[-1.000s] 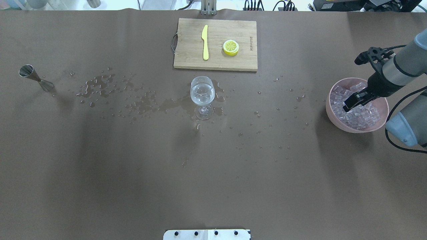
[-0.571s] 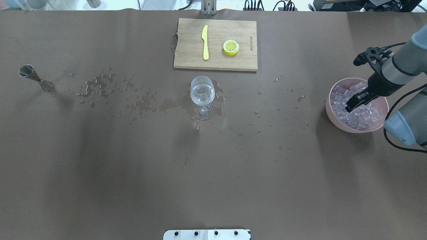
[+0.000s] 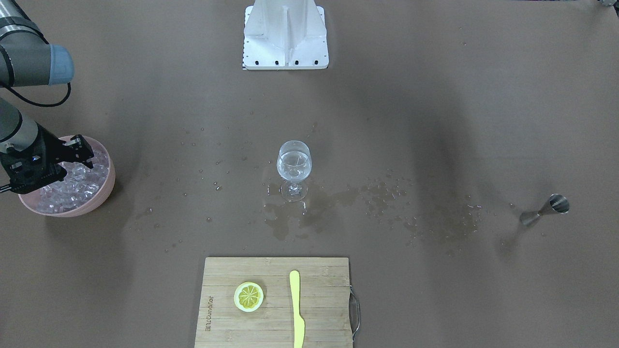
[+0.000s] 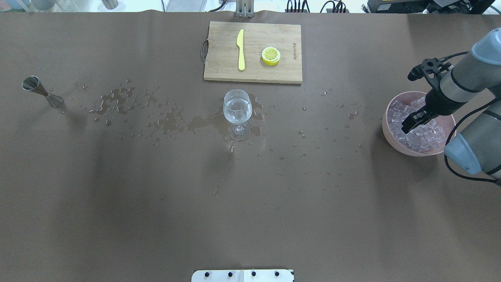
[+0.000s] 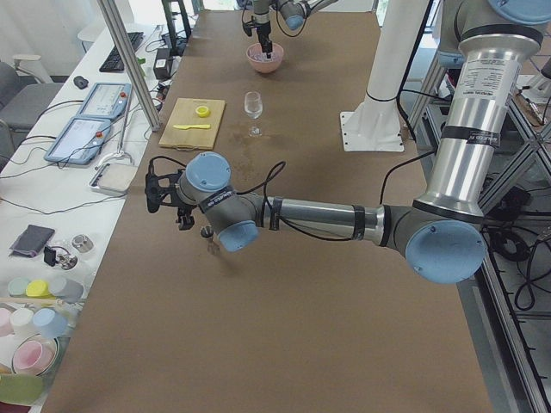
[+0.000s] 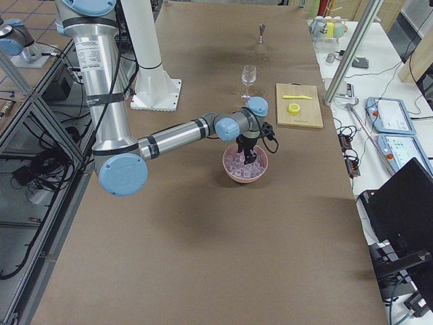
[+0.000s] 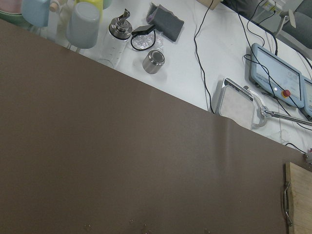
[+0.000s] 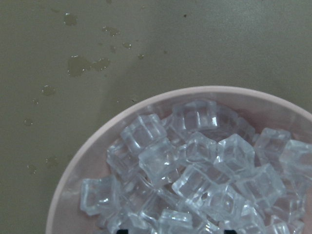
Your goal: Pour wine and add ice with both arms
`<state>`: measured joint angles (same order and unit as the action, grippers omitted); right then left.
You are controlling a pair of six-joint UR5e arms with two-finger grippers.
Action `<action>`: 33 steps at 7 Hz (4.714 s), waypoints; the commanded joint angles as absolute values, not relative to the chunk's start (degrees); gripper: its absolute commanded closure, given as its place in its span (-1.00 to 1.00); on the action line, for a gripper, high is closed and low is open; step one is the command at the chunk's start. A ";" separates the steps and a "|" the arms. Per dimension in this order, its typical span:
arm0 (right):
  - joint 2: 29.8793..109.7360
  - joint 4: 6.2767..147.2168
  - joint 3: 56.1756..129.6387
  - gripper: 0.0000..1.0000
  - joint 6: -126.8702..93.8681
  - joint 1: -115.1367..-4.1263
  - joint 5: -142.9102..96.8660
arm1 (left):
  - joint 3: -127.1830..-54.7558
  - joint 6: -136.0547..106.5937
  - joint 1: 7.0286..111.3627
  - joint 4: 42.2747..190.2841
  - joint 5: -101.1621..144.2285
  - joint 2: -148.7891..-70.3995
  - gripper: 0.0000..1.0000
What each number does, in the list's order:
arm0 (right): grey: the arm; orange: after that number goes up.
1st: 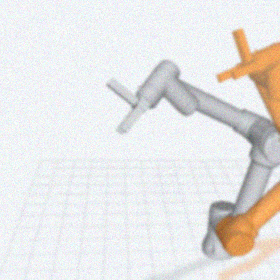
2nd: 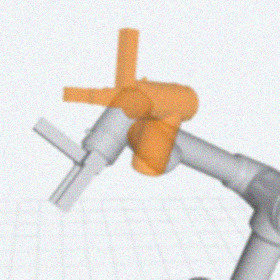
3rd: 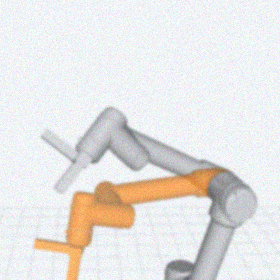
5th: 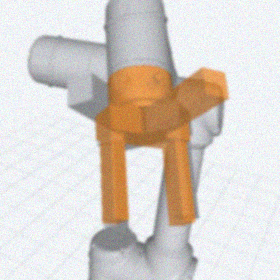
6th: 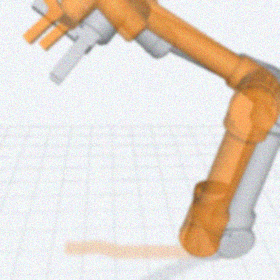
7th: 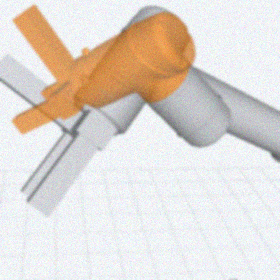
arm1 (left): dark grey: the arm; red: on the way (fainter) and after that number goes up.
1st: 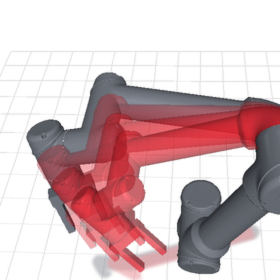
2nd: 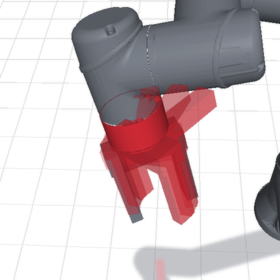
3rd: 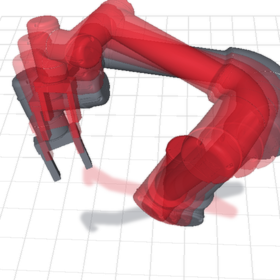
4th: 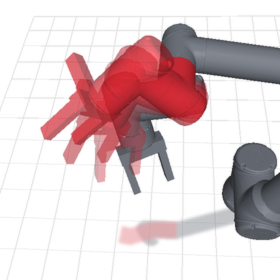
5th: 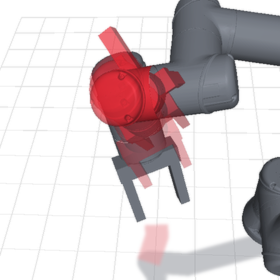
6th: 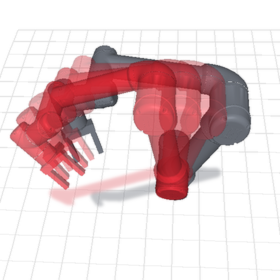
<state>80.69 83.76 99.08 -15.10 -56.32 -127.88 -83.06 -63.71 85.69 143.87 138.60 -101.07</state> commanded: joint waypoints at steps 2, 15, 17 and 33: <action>80.77 83.76 98.97 0.29 -15.12 -55.72 -127.18 | -83.06 -63.54 85.69 143.96 138.60 -101.07 -0.96; 30.89 99.14 86.00 1.00 -61.86 -44.05 -125.26 | -81.92 -63.46 85.61 144.40 138.60 -100.46 -0.96; 29.27 95.48 82.63 1.00 -63.98 -42.90 -124.63 | -81.56 -63.54 85.61 144.49 138.60 -100.46 -0.96; 63.40 95.98 104.66 -1.00 -35.07 -62.09 -136.04 | -79.98 -43.93 85.52 139.17 138.16 -100.37 -0.96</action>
